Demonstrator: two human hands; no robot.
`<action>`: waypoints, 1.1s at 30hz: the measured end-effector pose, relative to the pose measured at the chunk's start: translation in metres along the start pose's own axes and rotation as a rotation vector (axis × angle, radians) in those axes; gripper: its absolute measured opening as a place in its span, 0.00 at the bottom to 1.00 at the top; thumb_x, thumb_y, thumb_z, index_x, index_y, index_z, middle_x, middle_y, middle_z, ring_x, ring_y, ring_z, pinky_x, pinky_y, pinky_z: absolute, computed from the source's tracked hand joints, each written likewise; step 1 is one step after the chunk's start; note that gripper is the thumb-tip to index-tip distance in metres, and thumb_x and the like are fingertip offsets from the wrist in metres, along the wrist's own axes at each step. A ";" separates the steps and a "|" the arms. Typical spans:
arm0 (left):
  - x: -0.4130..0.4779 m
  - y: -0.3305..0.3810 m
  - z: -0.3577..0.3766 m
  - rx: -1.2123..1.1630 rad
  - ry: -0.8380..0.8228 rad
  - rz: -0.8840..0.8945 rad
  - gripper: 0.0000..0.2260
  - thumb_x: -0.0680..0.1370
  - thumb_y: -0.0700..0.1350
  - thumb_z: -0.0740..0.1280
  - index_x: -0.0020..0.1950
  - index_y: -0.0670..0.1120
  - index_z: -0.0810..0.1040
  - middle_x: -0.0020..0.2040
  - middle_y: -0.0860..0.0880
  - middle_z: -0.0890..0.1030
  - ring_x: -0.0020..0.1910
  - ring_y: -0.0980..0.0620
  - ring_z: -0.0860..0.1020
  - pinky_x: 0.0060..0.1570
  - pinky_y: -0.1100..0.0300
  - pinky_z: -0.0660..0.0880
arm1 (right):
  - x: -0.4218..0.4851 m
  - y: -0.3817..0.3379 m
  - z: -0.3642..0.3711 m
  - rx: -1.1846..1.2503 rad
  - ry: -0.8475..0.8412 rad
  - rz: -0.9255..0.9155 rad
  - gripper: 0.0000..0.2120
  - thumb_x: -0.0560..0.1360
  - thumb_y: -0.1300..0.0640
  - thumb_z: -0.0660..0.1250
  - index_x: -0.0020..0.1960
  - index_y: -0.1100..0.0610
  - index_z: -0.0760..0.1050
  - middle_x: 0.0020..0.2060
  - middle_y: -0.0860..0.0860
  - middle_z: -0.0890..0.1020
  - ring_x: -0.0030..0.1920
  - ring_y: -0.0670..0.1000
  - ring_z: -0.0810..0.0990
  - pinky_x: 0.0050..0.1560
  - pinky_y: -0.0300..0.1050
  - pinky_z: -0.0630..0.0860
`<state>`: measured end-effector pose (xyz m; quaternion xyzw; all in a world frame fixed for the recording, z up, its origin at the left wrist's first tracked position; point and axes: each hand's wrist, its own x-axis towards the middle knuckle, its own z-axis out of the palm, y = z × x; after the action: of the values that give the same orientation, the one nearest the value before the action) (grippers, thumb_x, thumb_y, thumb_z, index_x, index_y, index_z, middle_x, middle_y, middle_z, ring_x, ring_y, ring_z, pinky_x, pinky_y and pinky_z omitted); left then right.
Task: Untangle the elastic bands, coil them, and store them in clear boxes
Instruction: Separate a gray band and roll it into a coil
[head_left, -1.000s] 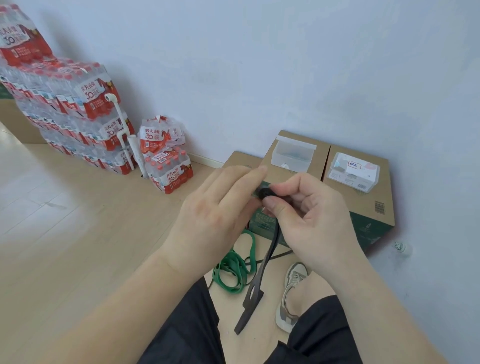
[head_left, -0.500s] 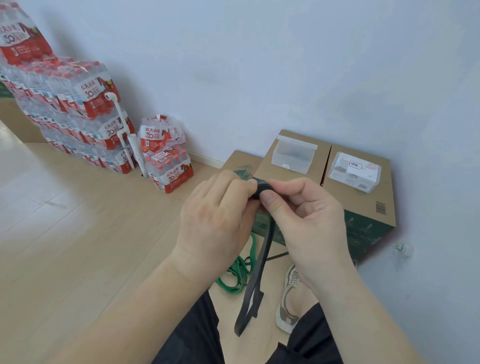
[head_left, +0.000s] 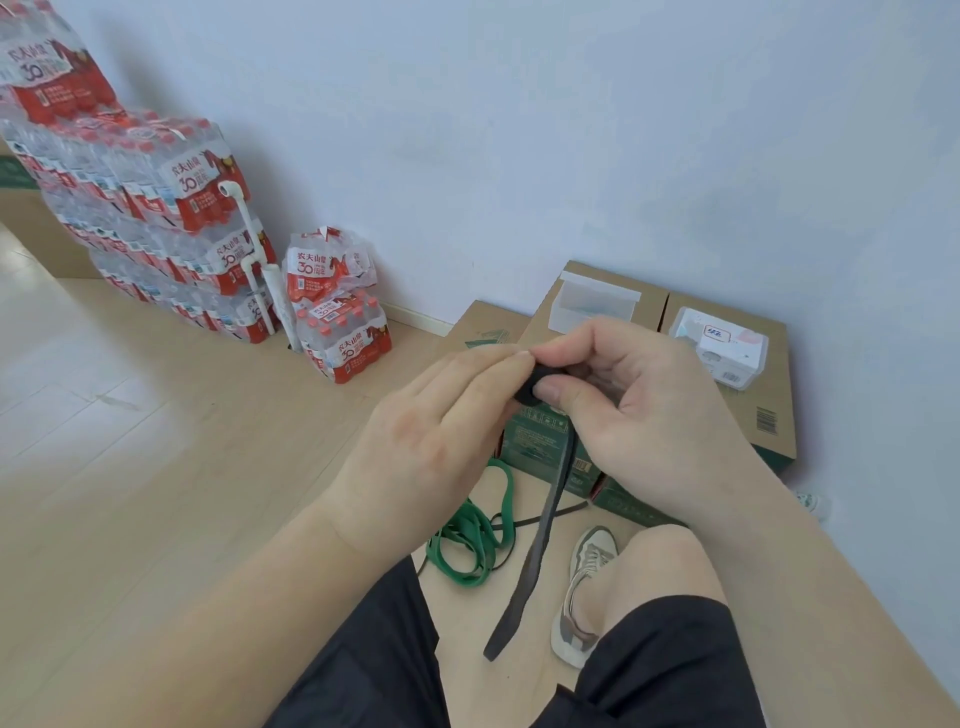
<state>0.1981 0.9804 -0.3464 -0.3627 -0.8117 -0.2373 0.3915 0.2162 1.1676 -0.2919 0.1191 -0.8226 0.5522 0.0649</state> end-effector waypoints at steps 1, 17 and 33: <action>0.000 0.000 0.000 -0.020 0.010 0.005 0.14 0.80 0.32 0.71 0.65 0.37 0.79 0.59 0.40 0.83 0.57 0.42 0.83 0.57 0.50 0.81 | 0.000 -0.001 0.001 0.035 0.006 0.007 0.14 0.77 0.70 0.71 0.49 0.51 0.81 0.44 0.44 0.88 0.47 0.46 0.87 0.54 0.44 0.83; -0.002 0.000 -0.001 0.038 0.049 -0.041 0.09 0.81 0.38 0.69 0.58 0.43 0.72 0.45 0.42 0.81 0.41 0.43 0.79 0.35 0.48 0.77 | -0.016 0.014 0.022 0.462 0.115 0.119 0.10 0.70 0.66 0.78 0.48 0.55 0.84 0.44 0.50 0.90 0.46 0.47 0.87 0.52 0.40 0.82; -0.013 0.001 0.001 -0.030 -0.034 -0.034 0.21 0.79 0.32 0.70 0.71 0.41 0.72 0.54 0.42 0.82 0.49 0.42 0.81 0.44 0.49 0.80 | -0.002 0.002 0.011 -0.069 -0.058 0.022 0.14 0.76 0.63 0.74 0.51 0.49 0.72 0.42 0.45 0.88 0.45 0.54 0.85 0.53 0.59 0.81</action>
<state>0.2040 0.9764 -0.3576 -0.3587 -0.8207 -0.2496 0.3680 0.2178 1.1585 -0.2987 0.1234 -0.8440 0.5205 0.0391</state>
